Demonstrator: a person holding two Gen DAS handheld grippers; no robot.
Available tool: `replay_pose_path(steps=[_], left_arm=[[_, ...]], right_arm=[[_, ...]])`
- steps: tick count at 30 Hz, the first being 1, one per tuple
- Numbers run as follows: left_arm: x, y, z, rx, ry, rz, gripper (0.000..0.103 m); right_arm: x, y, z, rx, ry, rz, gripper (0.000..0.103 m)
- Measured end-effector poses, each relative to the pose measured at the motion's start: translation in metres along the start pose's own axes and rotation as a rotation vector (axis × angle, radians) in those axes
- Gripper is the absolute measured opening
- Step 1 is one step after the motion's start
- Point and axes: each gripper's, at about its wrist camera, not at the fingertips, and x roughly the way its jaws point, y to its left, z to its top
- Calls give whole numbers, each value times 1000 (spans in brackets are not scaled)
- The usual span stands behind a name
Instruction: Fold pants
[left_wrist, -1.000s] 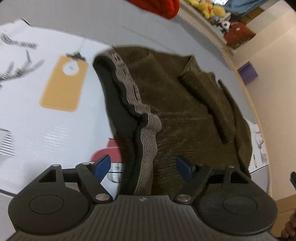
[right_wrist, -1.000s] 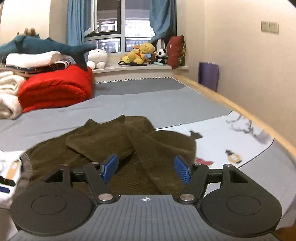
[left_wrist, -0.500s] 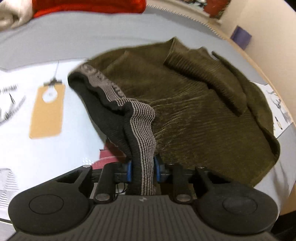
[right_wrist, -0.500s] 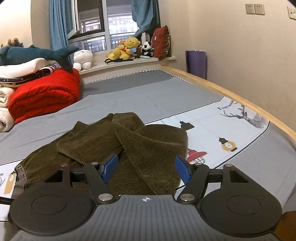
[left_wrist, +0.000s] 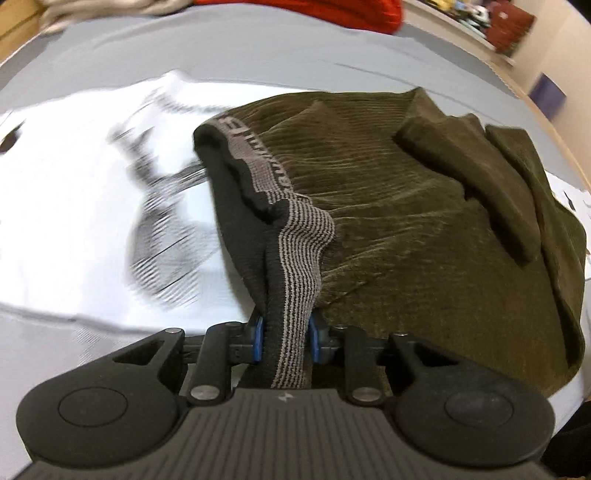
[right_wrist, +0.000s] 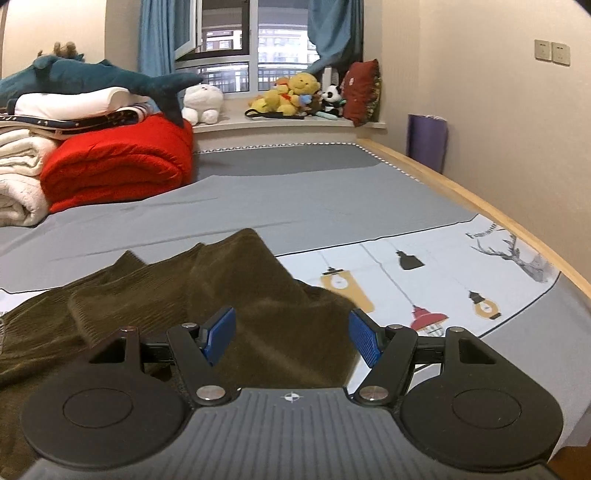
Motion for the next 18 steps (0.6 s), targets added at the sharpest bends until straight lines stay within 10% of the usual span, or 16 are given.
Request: replay_pose_path(steps=[6, 10, 18], left_arm=[[-13, -3, -10, 42, 24, 111, 40], [-59, -21, 5, 90, -126, 265, 58], [-66, -94, -21, 34, -181, -34, 70]], right_arm=[[1, 15, 0, -1, 7, 24, 70], [6, 19, 1, 5, 25, 32, 69], [20, 24, 0, 23, 74, 36, 67]])
